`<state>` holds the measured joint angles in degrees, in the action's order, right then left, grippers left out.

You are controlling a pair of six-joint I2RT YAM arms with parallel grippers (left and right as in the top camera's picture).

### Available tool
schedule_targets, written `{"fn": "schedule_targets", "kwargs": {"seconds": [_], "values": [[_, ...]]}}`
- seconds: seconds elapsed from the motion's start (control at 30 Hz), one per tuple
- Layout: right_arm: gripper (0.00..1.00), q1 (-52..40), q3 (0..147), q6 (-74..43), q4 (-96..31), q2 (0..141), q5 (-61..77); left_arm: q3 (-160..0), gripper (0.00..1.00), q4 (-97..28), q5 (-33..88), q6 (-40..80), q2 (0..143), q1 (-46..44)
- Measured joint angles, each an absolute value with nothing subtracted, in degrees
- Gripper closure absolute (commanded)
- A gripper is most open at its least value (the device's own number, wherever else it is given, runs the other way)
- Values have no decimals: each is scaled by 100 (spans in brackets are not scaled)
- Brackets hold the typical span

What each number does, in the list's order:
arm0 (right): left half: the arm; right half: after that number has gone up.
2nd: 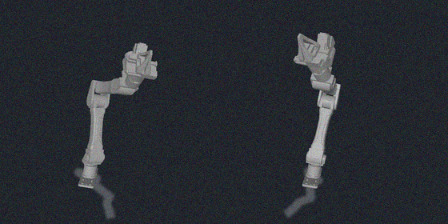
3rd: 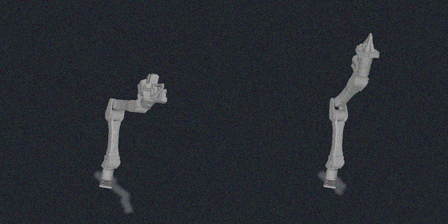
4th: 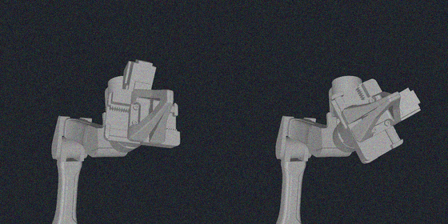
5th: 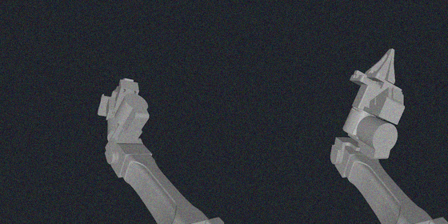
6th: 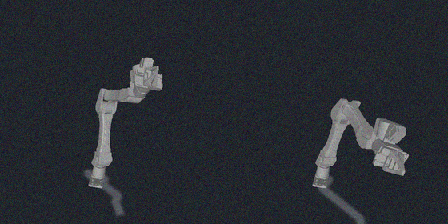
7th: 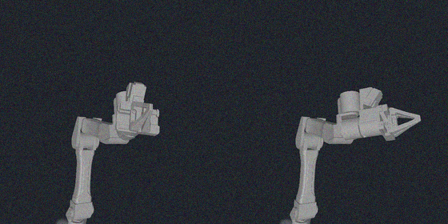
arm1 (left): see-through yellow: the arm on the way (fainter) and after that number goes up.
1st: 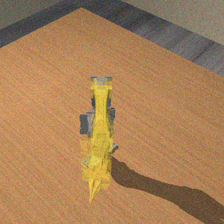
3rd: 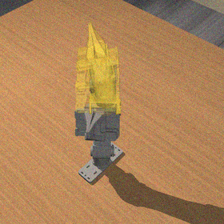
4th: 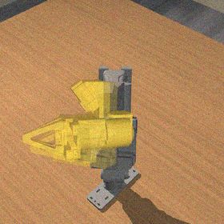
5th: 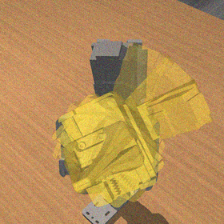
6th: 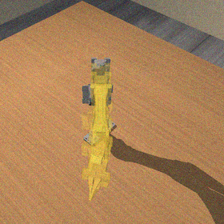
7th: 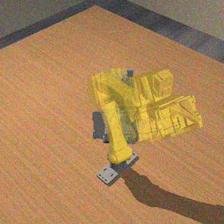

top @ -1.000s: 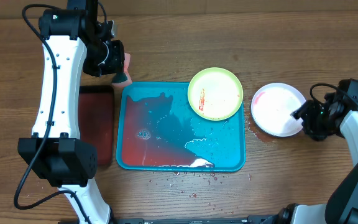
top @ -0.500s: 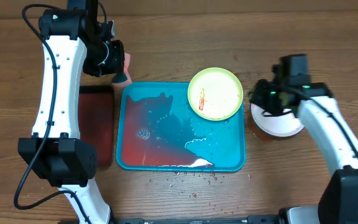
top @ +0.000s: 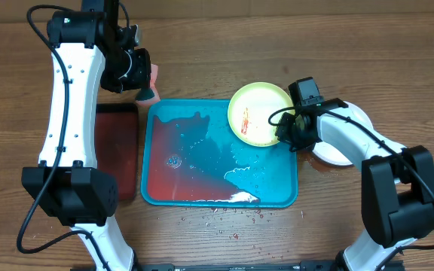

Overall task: Clean dirty plates on tray and stack at the side
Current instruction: 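Move right gripper to the yellow plate and drag it to tray center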

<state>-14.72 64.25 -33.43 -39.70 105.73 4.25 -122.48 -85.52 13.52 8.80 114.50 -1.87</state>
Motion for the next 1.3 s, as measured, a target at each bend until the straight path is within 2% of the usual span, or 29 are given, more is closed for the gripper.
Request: {"fn": "schedule_targets", "kwargs": {"seconds": [0.17, 0.37, 0.43, 0.6, 0.7, 0.83, 1.03, 1.2, 1.27, 1.3], "values": [[85, -1627, 6427, -3181, -4036, 10573, 550, -12248, 96, -8552, 1354, 878, 11450, -187], [84, -2338, 6466, -2853, -4506, 10573, 923, -12248, 96, -8506, 1352, 878, 11450, -187], [78, -2672, 6567, -2808, -4703, 10573, 1002, -12248, 96, -8444, 1352, 878, 11450, -187], [53, -3181, 7148, -2679, -5006, 10578, 1105, -12248, 96, -8425, 1352, 878, 11450, -187], [47, -3148, 7476, -2521, -5026, 10578, 985, -12248, 96, -8425, 1352, 878, 11450, -187], [46, -2895, 7590, -2078, -4703, 10582, 810, -12248, 96, -8420, 1352, 878, 11450, -187], [54, -2475, 7599, -1258, -4563, 10916, 722, -12248, 96, -8418, 1352, 878, 11450, -187], [72, -2458, 7599, -663, -4556, 11404, 1046, -12248, 96, -8403, 1352, 878, 11450, -187], [81, -2480, 7599, -611, -4545, 11463, 1146, -12248, 96, -8399, 1352, 878, 11450, -187], [89, -2480, 7601, -596, -4536, 11463, 1170, -12248, 96, -8399, 1354, 878, 11450, -187]]}}
